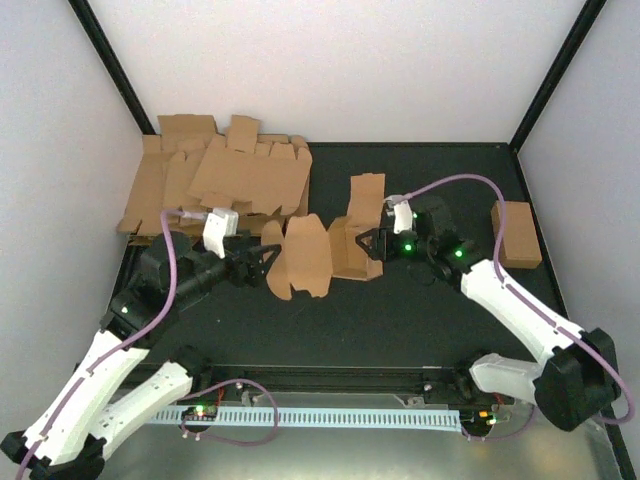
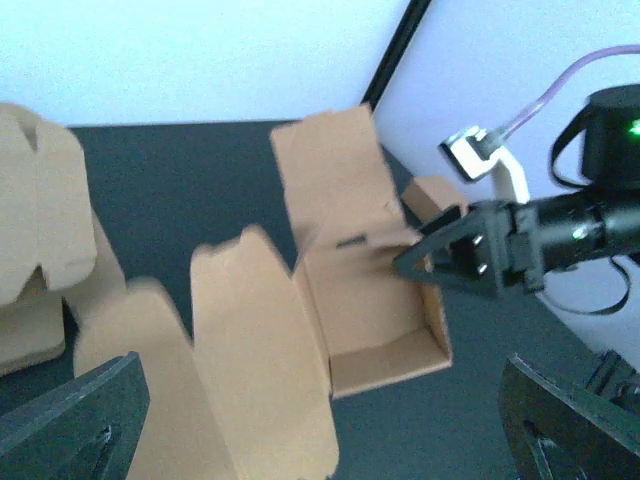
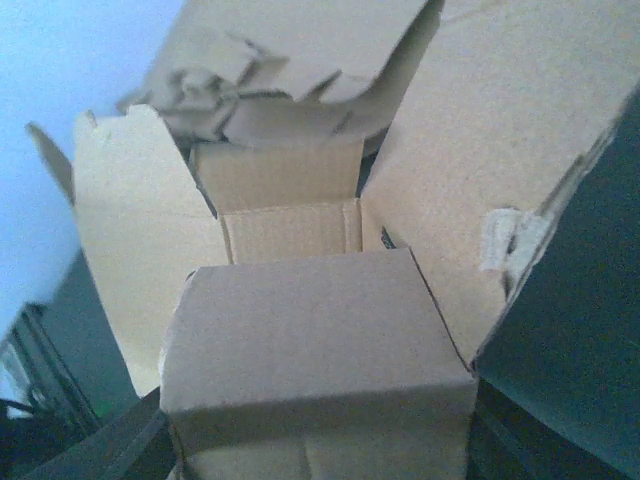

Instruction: Fold the paper box

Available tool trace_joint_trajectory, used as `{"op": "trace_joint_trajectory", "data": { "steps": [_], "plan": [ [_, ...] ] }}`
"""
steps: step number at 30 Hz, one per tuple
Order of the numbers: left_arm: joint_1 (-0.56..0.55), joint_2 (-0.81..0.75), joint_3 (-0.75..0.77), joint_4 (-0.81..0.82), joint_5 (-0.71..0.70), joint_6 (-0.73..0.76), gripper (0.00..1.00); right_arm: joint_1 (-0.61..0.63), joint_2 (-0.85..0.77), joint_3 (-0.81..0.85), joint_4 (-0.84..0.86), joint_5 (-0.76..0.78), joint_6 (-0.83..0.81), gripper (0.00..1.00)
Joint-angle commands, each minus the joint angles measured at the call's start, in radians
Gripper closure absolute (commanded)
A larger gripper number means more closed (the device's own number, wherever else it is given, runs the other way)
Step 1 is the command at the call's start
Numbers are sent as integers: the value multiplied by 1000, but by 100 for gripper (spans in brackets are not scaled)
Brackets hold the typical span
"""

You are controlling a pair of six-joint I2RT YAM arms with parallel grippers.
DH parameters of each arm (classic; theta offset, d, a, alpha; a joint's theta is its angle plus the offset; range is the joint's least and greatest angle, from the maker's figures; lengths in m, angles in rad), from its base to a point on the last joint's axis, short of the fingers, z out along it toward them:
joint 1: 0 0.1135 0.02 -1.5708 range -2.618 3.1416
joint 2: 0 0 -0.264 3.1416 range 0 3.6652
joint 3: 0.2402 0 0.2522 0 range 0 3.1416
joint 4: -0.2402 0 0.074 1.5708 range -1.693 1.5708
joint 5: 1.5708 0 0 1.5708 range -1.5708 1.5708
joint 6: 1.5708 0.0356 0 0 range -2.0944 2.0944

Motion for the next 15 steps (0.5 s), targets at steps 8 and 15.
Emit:
{"op": "trace_joint_trajectory", "data": {
  "steps": [8,15],
  "plan": [
    [4,-124,-347,366,142,-290,1,-7,-193,-243,628,158,531,44],
    [-12,-47,-440,665,96,-357,1,-6,-275,-331,850,286,703,49]
  ]
}}
